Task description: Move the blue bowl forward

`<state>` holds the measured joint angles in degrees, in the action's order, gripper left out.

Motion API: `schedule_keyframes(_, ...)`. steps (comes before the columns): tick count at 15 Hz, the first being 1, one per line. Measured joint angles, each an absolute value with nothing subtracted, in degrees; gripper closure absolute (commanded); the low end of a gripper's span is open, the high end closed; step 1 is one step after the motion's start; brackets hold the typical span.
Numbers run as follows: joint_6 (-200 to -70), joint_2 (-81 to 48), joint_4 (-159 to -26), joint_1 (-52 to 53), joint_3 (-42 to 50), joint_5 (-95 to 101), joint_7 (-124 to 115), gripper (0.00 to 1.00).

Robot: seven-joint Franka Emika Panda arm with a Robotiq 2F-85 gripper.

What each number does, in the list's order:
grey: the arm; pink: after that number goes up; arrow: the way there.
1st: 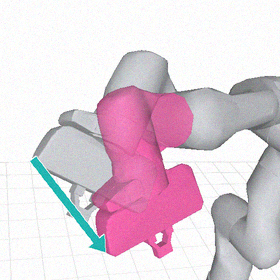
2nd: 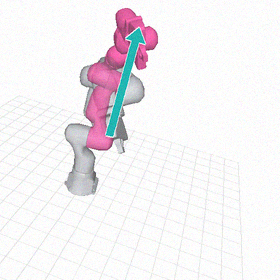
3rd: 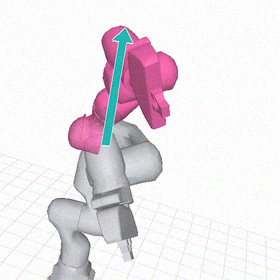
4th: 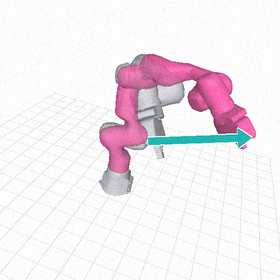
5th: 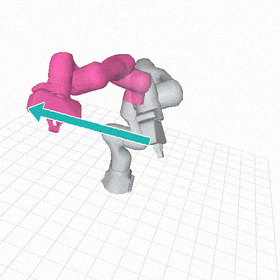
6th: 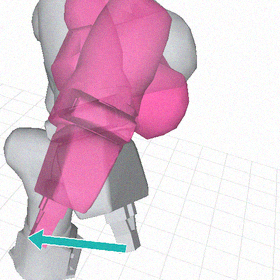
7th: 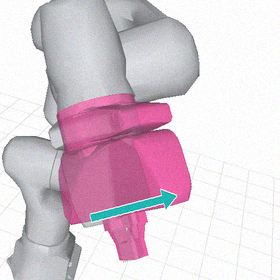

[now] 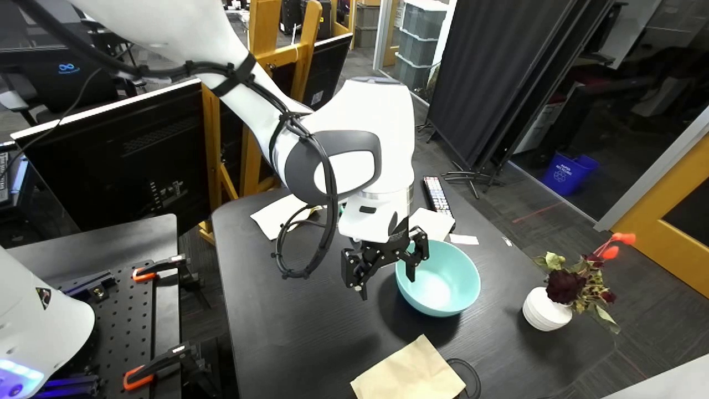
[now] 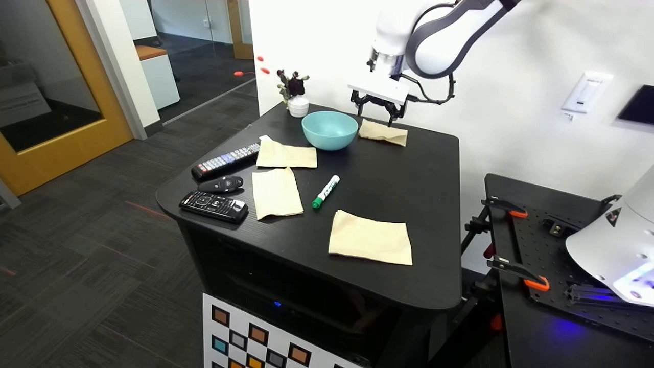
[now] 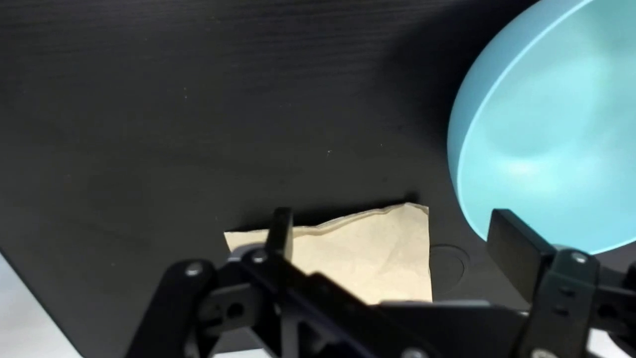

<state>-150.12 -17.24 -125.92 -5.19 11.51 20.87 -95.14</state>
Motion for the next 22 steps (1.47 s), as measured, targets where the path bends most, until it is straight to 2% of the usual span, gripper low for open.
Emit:
schedule_keyframes(10,-152.0,-24.1,-121.5,-1.8,13.3,18.3,-95.1,0.00)
schedule_keyframes(11,-152.1,-24.6,-121.1,-1.6,13.4,18.1,-95.1,0.25)
schedule_keyframes(12,-152.1,-25.0,-120.8,-1.4,13.4,17.9,-95.1,0.26)
schedule_keyframes(20,-152.1,-27.6,-118.5,-0.3,13.6,16.0,-95.1,0.88)
schedule_keyframes(22,-152.1,-27.9,-118.1,-0.2,13.7,15.8,-95.1,1.00)
